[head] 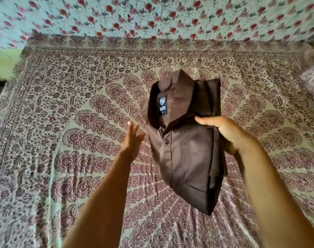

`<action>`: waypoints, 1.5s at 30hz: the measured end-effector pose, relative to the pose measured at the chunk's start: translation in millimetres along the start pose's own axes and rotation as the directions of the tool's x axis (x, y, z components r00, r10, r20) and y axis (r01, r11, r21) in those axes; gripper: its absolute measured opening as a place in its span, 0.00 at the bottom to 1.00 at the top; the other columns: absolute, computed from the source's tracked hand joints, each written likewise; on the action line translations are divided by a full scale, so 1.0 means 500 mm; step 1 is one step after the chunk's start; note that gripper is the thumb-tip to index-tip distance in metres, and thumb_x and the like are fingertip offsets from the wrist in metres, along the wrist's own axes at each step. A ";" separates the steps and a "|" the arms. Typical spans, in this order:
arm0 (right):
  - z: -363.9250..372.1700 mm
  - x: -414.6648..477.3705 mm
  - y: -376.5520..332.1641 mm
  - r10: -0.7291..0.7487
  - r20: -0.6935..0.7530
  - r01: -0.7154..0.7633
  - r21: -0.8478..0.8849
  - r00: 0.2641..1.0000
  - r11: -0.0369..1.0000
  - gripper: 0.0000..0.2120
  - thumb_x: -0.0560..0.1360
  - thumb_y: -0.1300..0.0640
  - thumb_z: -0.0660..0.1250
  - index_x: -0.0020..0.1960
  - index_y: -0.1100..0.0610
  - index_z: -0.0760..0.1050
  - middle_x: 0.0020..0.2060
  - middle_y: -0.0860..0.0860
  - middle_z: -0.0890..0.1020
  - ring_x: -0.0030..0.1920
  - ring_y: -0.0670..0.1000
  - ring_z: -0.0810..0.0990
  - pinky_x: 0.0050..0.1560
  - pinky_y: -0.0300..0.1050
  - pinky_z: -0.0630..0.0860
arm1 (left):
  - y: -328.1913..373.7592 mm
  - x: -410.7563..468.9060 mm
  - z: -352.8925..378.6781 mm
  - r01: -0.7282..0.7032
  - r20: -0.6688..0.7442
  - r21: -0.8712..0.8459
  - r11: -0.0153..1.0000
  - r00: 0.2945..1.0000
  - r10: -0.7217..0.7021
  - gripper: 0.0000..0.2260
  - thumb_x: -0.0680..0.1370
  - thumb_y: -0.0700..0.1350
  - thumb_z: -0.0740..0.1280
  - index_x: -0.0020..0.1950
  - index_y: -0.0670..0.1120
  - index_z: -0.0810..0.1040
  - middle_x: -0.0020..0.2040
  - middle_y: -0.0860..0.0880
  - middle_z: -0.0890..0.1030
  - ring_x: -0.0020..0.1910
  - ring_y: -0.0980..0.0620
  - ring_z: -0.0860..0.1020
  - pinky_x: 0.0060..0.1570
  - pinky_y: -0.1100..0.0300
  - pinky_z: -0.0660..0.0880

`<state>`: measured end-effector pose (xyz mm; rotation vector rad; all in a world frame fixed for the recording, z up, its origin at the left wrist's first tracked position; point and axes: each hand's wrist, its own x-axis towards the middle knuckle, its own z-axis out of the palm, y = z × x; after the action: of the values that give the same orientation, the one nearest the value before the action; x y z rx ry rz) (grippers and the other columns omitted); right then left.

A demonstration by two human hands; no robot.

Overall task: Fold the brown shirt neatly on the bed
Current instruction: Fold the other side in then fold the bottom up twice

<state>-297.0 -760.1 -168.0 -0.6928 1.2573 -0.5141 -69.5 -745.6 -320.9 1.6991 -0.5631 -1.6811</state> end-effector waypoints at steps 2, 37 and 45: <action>-0.006 -0.027 -0.008 -0.025 0.079 0.023 0.028 0.997 0.999 0.08 0.66 0.56 0.67 0.33 0.56 0.84 0.33 0.51 0.84 0.32 0.47 0.83 0.36 0.37 0.80 | 0.005 -0.018 0.004 -0.060 0.022 -0.026 0.998 0.998 0.060 0.28 0.80 0.56 0.56 0.75 0.41 0.56 0.74 0.40 0.60 0.72 0.42 0.62 0.65 0.65 0.66; 0.225 -0.333 0.175 -0.640 0.291 0.685 -0.083 0.711 0.724 0.27 0.76 0.61 0.64 0.72 0.52 0.61 0.64 0.44 0.69 0.60 0.41 0.72 0.52 0.31 0.74 | -0.092 -0.791 -0.240 -0.663 -0.550 0.217 0.716 0.523 0.651 0.22 0.77 0.32 0.61 0.69 0.48 0.69 0.67 0.48 0.73 0.59 0.58 0.73 0.53 0.74 0.71; 0.508 -0.378 0.247 -0.626 0.440 0.719 -0.066 0.643 0.692 0.27 0.76 0.65 0.63 0.73 0.56 0.59 0.63 0.45 0.68 0.61 0.42 0.68 0.43 0.21 0.70 | -0.175 -0.936 -0.462 -0.644 -0.670 0.274 0.714 0.405 0.622 0.24 0.75 0.34 0.67 0.70 0.48 0.69 0.63 0.52 0.73 0.60 0.56 0.72 0.48 0.78 0.70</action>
<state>-99.0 -495.0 -89.6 -1.4294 0.6401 -0.8019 109.4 -314.6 -71.6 1.6412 -0.6576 -0.3677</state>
